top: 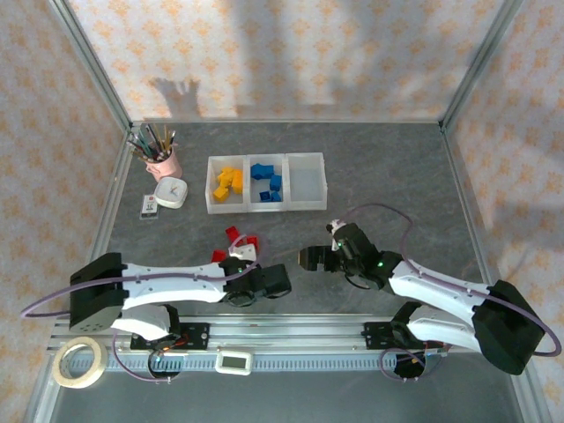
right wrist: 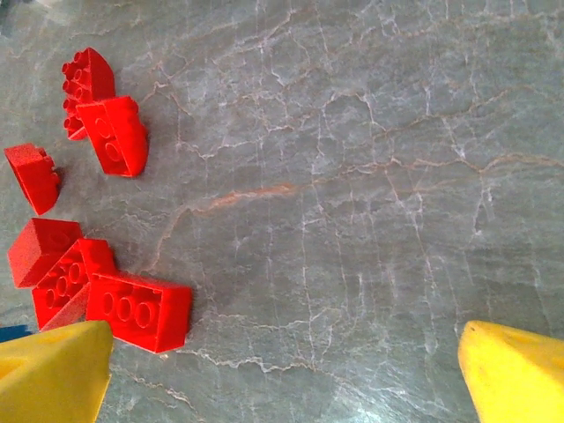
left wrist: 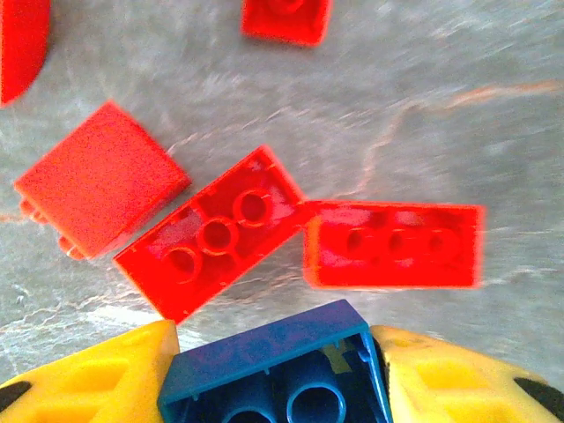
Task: Sort the legos into containers by color
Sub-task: Pick up the lego from the middle-left of the table, then place the lego in the container.
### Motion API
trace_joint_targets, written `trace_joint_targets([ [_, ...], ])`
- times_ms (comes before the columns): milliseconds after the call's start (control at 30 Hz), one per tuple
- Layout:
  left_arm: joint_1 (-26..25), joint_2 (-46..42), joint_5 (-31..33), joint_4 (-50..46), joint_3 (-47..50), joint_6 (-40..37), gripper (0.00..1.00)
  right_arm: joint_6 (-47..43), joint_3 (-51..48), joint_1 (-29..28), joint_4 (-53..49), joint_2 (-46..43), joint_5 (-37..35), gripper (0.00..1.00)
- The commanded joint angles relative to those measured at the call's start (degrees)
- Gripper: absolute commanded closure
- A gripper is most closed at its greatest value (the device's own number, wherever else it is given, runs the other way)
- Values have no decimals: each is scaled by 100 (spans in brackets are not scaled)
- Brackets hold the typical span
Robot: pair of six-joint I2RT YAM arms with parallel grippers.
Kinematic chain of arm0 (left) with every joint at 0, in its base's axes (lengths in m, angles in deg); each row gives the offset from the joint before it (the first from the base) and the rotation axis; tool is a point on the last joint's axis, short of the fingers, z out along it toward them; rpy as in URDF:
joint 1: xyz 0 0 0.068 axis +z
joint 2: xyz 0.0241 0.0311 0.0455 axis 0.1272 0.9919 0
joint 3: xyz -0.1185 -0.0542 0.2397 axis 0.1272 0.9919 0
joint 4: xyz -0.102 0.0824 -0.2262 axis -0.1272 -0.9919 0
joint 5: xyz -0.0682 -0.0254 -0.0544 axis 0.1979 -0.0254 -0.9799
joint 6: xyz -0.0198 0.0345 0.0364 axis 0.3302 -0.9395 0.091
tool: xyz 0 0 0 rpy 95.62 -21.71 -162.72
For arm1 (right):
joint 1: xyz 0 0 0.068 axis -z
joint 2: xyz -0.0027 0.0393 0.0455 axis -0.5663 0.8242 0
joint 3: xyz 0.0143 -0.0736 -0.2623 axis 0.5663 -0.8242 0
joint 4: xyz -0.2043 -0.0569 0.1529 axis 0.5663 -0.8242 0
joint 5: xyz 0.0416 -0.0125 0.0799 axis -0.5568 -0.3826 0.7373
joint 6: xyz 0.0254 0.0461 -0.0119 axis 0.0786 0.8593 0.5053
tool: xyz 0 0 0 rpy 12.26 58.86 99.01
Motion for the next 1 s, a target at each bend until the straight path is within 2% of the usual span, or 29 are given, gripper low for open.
trace_joint_targets([
  [0,228,-392,542,-411,-356,-554,60,-130,344,20,-84,-86,-179,0],
  [100,741,-617,672,-193,-592,-1185,63,-165,559,94,-171,-51,-275,0],
  [233,1760,-523,695,449,-1085,-2465,64,-184,763,239,-166,9,-520,0],
  [367,2735,249,488,988,-1806,-3483,63,-230,934,392,-130,166,-773,0],
  [533,3442,1705,472,1374,-3034,-4249,61,-367,1185,522,-165,340,-1127,0],
  [667,3733,2881,371,1444,-4024,-4590,59,-492,1297,549,-138,453,-1248,0],
  [800,3798,3931,685,934,-5109,-4724,49,-711,1421,553,-167,716,-1225,0],
  [967,3867,4053,512,1100,-5167,-4901,31,-892,1587,508,-288,959,-1051,0],
])
